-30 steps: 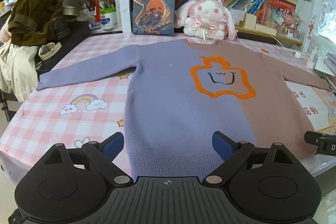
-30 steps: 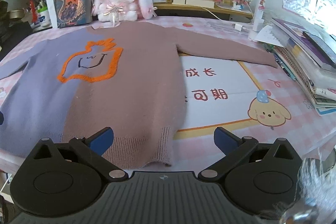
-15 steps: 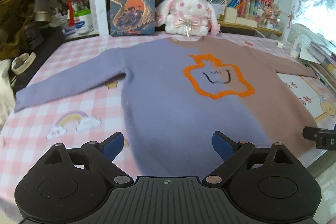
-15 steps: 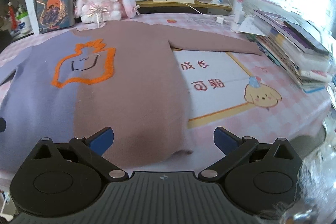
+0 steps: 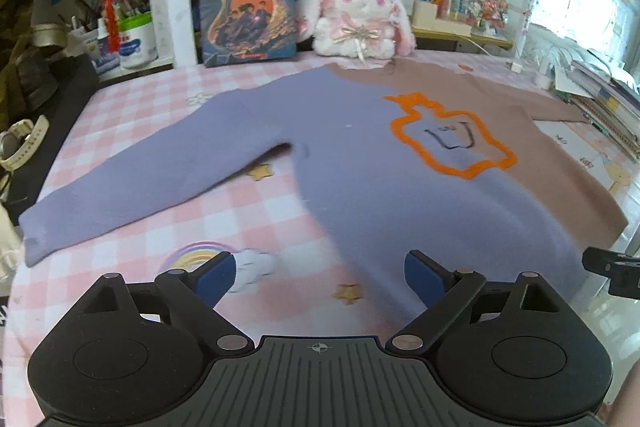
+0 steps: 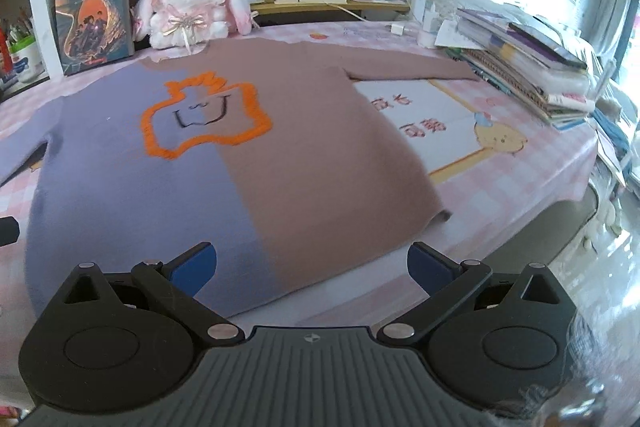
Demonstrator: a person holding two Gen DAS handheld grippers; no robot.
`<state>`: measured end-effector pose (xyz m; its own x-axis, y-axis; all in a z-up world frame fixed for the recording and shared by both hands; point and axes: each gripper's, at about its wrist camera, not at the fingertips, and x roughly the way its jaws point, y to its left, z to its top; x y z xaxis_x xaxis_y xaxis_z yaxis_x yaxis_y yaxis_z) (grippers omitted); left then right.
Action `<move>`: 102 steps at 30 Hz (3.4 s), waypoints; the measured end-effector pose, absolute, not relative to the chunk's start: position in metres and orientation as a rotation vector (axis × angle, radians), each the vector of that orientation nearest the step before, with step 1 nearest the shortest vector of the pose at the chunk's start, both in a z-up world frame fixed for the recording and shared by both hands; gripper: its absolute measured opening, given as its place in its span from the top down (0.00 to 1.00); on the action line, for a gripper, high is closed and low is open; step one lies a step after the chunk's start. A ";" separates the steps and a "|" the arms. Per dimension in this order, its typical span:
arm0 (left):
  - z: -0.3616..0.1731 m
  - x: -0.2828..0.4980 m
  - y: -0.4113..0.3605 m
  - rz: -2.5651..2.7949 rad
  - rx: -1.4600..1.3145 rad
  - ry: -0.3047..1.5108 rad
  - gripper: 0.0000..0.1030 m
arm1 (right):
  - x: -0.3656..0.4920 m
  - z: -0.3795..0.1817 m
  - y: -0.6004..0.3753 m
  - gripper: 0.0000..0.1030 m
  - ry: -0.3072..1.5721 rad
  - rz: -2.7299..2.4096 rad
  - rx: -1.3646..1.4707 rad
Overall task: Fold clothes
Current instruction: 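Open both tools and release the hem, smoothing the sweater flat, then move the left tool to the lavender sleeve cuff and grasp it, then lift the lavender sleeve with the left tool, fold it across the body, release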
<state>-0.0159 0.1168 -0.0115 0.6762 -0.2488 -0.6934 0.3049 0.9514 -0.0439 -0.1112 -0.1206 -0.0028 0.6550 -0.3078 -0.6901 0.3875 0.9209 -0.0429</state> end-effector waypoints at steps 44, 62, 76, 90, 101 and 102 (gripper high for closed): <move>-0.045 0.049 0.315 0.193 -0.643 0.582 0.17 | -0.091 0.001 -0.068 0.00 0.823 -0.399 -0.026; -0.059 0.072 0.309 0.108 -0.913 0.614 0.59 | -0.091 -0.002 -0.067 0.00 0.844 -0.388 -0.032; -0.050 0.078 0.326 0.183 -0.961 0.584 0.97 | -0.081 -0.001 -0.079 0.00 0.823 -0.363 -0.026; 0.025 0.126 0.173 -0.079 -0.752 0.456 0.97 | -0.041 -0.001 -0.146 0.00 0.787 -0.228 -0.026; 0.027 0.168 0.007 -0.159 -0.635 0.510 0.97 | -0.022 0.003 -0.245 0.00 0.777 -0.098 -0.036; 0.026 0.170 -0.005 -0.159 -0.622 0.515 0.97 | -0.020 0.003 -0.254 0.00 0.779 -0.087 -0.037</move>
